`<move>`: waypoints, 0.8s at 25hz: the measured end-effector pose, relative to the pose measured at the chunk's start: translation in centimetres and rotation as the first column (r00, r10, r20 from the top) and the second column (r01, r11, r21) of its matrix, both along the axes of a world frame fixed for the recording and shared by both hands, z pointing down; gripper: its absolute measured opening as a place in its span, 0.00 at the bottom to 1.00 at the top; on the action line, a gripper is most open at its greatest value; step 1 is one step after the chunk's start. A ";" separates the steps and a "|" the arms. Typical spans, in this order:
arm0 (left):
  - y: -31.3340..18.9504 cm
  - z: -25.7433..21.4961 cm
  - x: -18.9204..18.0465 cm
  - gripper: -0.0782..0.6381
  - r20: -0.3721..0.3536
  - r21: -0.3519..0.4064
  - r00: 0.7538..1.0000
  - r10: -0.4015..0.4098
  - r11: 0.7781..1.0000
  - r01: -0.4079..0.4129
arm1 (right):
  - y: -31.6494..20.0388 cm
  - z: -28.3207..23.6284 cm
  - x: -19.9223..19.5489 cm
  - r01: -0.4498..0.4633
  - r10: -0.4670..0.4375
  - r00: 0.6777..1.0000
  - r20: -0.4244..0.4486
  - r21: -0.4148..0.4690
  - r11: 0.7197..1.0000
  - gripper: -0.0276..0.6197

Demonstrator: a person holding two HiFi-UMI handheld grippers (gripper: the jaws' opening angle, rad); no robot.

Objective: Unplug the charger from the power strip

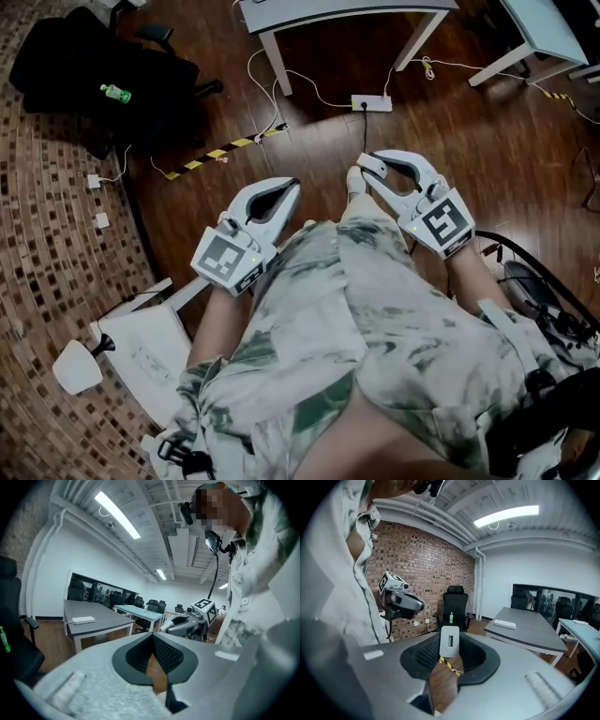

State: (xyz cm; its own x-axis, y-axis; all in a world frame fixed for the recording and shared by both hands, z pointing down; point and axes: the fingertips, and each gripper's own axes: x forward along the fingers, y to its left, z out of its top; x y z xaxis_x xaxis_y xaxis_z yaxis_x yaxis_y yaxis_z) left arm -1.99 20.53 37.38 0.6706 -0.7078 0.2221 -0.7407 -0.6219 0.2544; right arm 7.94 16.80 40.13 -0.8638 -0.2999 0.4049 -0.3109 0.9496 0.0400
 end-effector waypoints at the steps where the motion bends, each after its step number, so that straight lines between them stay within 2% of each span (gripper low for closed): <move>1: 1.1 0.3 -0.6 0.11 -0.002 -0.001 1.000 0.008 1.000 -0.008 | 1.1 0.0 -0.7 -0.006 0.006 1.000 -0.005 0.008 1.000 0.21; 6: 4.8 0.5 -2.7 0.11 -0.011 -0.025 0.998 0.055 0.998 -0.055 | 5.1 0.1 -3.9 -0.008 0.007 1.000 -0.006 -0.018 1.000 0.21; 12: 5.9 -1.1 -2.0 0.11 -0.041 0.006 0.996 0.073 0.997 -0.073 | 6.5 -1.8 -4.7 0.024 -0.024 1.000 -0.005 0.034 0.999 0.21; 15: 6.2 -2.2 -0.5 0.11 -0.055 0.020 0.996 0.072 0.997 -0.071 | 6.7 -2.8 -4.0 0.037 -0.037 0.999 0.012 0.046 0.998 0.21; 20: 6.3 -3.2 4.1 0.11 -0.039 0.032 0.992 0.118 0.993 -0.117 | 8.1 -3.6 0.2 0.018 -0.019 1.000 0.023 0.047 0.999 0.21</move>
State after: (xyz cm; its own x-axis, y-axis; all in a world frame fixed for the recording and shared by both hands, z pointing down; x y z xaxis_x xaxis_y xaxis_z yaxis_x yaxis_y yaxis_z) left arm 2.11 26.85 34.22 0.7576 -0.6293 0.1731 -0.6513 -0.7119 0.2626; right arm 8.17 24.91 36.49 -0.8785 -0.3018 0.3702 -0.2948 0.9525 0.0769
